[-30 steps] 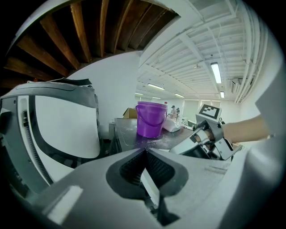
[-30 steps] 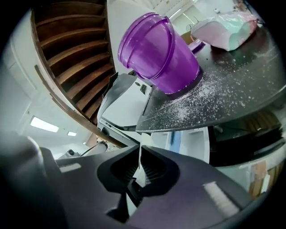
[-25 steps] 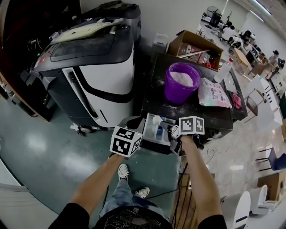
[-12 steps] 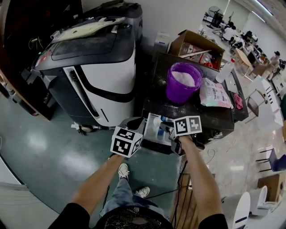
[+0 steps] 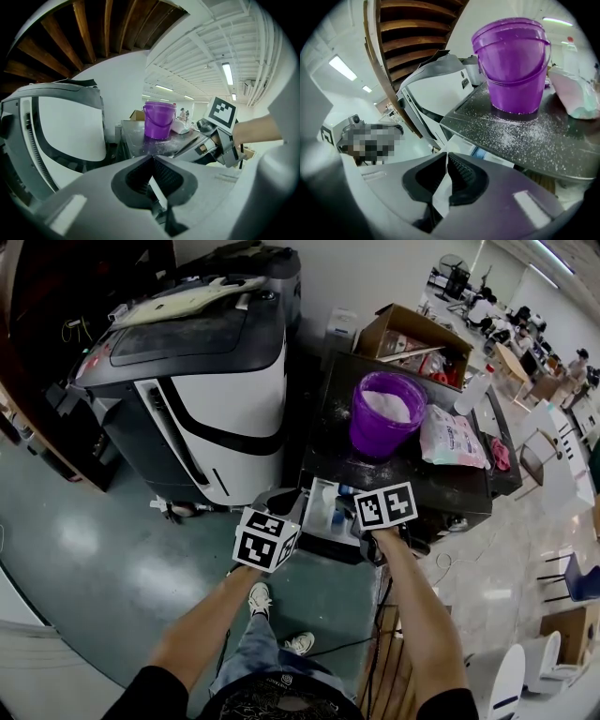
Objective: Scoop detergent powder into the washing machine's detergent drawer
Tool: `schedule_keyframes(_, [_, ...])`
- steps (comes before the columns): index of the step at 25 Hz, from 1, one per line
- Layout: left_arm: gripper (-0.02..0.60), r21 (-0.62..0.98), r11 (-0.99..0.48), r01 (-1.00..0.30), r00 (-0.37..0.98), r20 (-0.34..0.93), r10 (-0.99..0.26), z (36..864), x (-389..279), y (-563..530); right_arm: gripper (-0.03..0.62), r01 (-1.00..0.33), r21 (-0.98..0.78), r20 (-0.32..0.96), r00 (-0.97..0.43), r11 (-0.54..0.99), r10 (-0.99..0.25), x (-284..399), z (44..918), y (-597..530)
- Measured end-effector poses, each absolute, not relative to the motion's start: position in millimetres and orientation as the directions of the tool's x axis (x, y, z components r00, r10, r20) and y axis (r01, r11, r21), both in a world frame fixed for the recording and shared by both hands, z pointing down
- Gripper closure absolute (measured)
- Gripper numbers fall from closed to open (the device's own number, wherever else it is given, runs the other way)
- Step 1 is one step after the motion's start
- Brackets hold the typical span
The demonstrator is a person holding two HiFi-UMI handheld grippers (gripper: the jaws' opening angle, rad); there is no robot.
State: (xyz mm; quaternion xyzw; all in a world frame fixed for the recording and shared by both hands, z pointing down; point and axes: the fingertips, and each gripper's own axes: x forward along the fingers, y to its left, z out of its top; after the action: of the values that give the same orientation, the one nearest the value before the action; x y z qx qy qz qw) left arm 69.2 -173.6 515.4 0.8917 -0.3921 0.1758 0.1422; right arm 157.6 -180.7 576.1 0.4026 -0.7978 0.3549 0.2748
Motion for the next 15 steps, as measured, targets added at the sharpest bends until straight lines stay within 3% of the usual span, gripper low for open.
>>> schedule_keyframes(15, [0.581,0.119,-0.645,-0.755,0.625,0.427,-0.653,516.9,65.2,-172.8,0.557,-0.785,-0.072,0.783,-0.427,0.615,-0.452,148.5,575.4,-179.1])
